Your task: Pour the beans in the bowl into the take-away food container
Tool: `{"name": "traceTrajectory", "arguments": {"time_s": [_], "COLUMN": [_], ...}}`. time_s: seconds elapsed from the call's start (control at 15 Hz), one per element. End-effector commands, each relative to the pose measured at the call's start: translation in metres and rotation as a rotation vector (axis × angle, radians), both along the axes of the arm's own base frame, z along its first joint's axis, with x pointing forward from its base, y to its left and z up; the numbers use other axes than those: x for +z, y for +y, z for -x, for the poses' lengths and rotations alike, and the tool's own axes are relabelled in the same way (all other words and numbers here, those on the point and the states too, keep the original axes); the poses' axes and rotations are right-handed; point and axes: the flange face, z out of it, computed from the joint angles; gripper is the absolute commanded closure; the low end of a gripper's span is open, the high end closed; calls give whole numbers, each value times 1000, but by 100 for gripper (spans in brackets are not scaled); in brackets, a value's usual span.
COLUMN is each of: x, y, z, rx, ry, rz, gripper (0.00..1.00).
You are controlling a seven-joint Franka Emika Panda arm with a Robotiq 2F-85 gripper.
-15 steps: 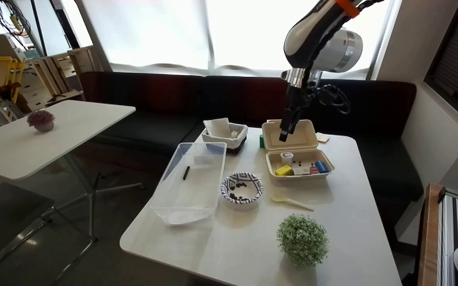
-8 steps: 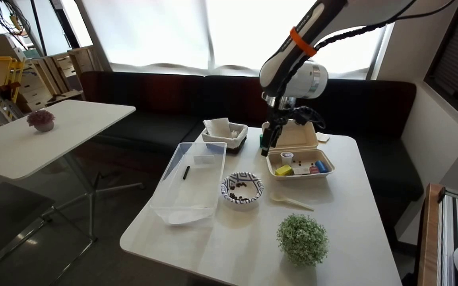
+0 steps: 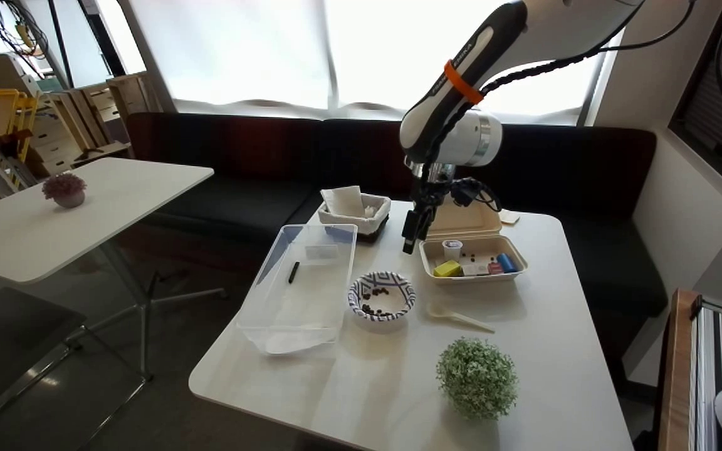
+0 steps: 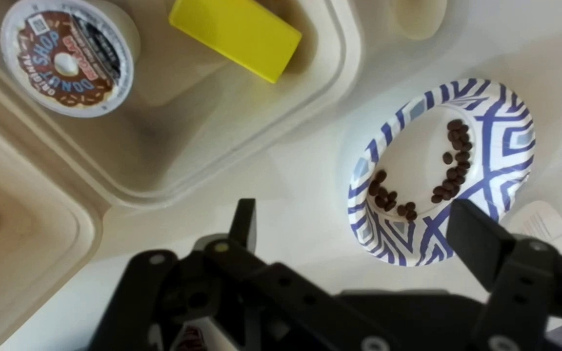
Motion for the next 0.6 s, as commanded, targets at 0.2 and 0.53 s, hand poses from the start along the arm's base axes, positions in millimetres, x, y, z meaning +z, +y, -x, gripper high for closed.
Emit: {"name": "traceTrajectory", "arguments": {"time_s": [0.2,0.53], "x": [-17,-52], "y": [5,11], "z": [-13,-36], "rx": [12,8], "ry": [3,12], "rz": [-47,-68], "gripper": [0,0]}}
